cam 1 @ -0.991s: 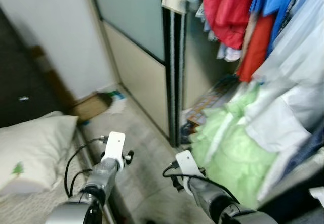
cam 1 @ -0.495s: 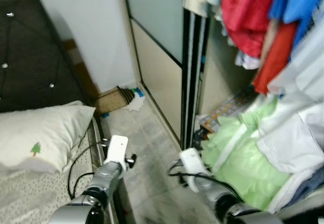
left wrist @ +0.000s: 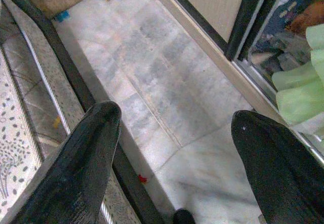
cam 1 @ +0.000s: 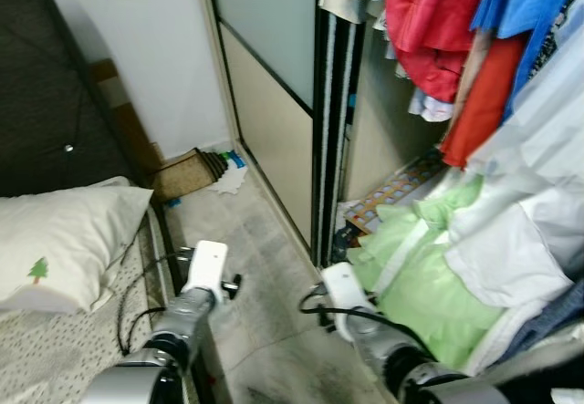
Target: Clean up the room
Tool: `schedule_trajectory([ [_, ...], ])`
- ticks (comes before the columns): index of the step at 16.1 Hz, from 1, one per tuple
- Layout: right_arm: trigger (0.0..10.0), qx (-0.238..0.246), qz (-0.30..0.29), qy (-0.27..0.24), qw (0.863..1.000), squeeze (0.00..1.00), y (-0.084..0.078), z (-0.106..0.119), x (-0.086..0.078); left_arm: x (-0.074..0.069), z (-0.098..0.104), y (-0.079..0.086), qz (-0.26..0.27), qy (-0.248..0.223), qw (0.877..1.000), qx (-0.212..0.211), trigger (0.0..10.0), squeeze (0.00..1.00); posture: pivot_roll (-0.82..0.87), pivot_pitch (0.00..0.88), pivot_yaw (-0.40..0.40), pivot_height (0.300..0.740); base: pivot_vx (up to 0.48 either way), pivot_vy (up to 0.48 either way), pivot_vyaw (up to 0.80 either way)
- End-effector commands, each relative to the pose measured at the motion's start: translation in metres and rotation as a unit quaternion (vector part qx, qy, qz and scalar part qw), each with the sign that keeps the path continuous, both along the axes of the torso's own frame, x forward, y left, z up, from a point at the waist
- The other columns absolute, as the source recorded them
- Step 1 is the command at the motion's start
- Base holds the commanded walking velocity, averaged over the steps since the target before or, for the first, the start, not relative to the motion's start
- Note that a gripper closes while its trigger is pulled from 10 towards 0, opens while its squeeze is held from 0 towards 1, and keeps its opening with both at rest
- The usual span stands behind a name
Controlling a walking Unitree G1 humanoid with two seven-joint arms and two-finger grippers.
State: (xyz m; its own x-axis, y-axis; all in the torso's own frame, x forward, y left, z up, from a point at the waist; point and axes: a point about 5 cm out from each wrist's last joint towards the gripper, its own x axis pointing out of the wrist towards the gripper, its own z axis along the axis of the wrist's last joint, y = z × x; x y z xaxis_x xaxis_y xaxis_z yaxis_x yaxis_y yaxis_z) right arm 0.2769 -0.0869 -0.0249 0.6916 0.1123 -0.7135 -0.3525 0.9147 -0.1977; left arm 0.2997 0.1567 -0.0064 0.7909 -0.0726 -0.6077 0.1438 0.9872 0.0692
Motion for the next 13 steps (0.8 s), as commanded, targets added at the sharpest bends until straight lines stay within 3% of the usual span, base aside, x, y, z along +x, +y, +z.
schedule_trajectory([
  [1,10.0,-0.001,-0.002,-0.003,1.0,0.0,-0.0021,0.0012,0.0018,-0.0012,-0.0014,-0.0026,-0.003,0.006,1.0,-0.005,10.0,0.0,-0.15,0.0,0.057,0.74,0.0,-0.274,0.0],
  [4,10.0,0.001,-0.002,-0.003,1.0,0.0,-0.0021,0.0012,0.0019,-0.0012,-0.0014,-0.0028,-0.003,0.006,1.0,-0.004,10.0,0.0,-0.15,0.0,0.057,0.74,0.0,-0.277,0.0],
  [13,10.0,0.003,-0.001,-0.003,1.0,0.0,-0.0014,0.0014,0.0019,-0.0004,-0.0005,-0.0016,0.006,0.003,1.0,-0.01,10.0,0.0,-0.14,0.0,0.057,0.74,0.0,0.0,0.0],
])
